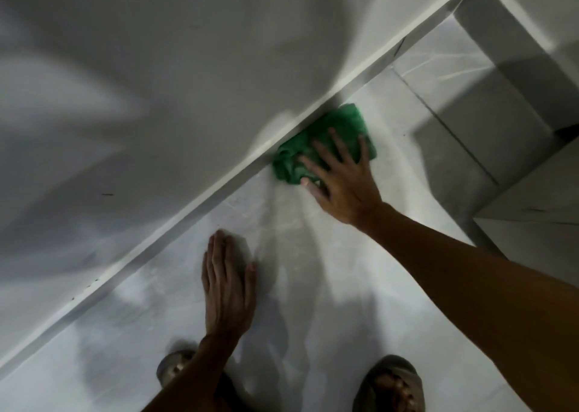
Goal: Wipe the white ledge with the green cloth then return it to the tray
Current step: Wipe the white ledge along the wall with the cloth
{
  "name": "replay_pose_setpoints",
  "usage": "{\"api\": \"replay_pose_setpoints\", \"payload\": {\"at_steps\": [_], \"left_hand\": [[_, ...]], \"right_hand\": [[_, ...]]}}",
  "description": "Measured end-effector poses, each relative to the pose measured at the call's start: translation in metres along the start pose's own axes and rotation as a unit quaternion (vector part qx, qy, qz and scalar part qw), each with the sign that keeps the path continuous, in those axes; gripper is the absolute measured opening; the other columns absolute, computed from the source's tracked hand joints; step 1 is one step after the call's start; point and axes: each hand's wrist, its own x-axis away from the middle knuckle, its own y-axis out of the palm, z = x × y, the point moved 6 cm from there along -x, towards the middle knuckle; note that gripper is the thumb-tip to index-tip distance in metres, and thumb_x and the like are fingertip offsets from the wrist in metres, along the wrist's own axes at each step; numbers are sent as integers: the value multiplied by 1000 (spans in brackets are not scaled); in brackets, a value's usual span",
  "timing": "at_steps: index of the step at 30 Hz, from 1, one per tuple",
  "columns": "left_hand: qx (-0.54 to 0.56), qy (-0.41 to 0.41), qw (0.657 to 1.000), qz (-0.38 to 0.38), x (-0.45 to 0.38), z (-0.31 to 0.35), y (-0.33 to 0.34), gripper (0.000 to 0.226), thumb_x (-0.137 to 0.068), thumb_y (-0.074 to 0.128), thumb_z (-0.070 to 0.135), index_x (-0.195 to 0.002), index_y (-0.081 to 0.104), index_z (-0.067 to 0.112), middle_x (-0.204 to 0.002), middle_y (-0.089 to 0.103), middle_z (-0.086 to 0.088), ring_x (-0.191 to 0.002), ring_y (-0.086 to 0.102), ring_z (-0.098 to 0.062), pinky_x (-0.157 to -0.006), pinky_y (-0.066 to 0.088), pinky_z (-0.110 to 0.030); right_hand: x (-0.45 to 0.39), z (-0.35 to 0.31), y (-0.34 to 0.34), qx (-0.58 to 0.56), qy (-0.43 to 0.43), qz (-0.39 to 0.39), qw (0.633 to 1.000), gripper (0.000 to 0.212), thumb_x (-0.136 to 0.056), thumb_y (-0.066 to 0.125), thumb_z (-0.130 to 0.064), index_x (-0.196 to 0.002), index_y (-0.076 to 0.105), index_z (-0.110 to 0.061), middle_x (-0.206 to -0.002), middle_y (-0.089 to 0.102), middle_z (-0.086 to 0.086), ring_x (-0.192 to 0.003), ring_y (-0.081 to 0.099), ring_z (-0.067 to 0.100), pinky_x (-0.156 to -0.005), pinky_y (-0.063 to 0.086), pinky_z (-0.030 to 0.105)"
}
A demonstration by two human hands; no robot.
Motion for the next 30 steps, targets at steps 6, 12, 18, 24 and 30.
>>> {"api": "replay_pose_setpoints", "payload": {"at_steps": [6, 12, 18, 24, 30], "left_hand": [[5, -9, 1000, 4, -7, 5, 4, 84, -111, 40, 53, -176, 13, 6, -188, 8, -11, -175, 3, -23, -142, 4, -50], [-50, 1, 999, 10, -9, -1, 11, 87, -110, 34, 58, -177, 8, 8, -188, 3, -11, -175, 0, -26, -142, 4, -54], [-80, 48, 996, -3, -7, -8, 7, 87, -110, 35, 56, -176, 12, 4, -187, 6, -16, -175, 4, -32, -141, 7, -58], [-84, 52, 995, -5, -9, -7, 7, 88, -109, 37, 56, -177, 10, 6, -187, 4, -15, -175, 2, -32, -140, 7, -61], [-106, 61, 992, 12, -9, -6, 6, 87, -110, 37, 56, -176, 14, 4, -186, 10, -18, -174, 7, -34, -140, 10, -60]], "right_hand": [[-13, -45, 1, -149, 216, 66, 963, 44, -96, 61, -38, -134, 73, -20, -162, 58, 17, -163, 37, 40, -135, 17, 69], [15, -82, 19, -124, 21, 57, 991, 45, -106, 58, -56, -143, 71, -32, -165, 58, 9, -162, 40, 40, -134, 23, 68], [6, -2, 3, -59, 153, 65, 984, 47, -110, 45, -60, -149, 63, -42, -173, 48, 0, -167, 27, 44, -132, 15, 77], [-3, -35, 11, -102, 208, 74, 970, 48, -100, 65, -64, -135, 76, -32, -163, 60, 6, -165, 29, 47, -130, 9, 80], [13, -84, 19, -182, 90, 103, 974, 26, -104, 67, -50, -117, 85, -36, -147, 74, -5, -157, 49, 35, -129, 25, 73]]}}
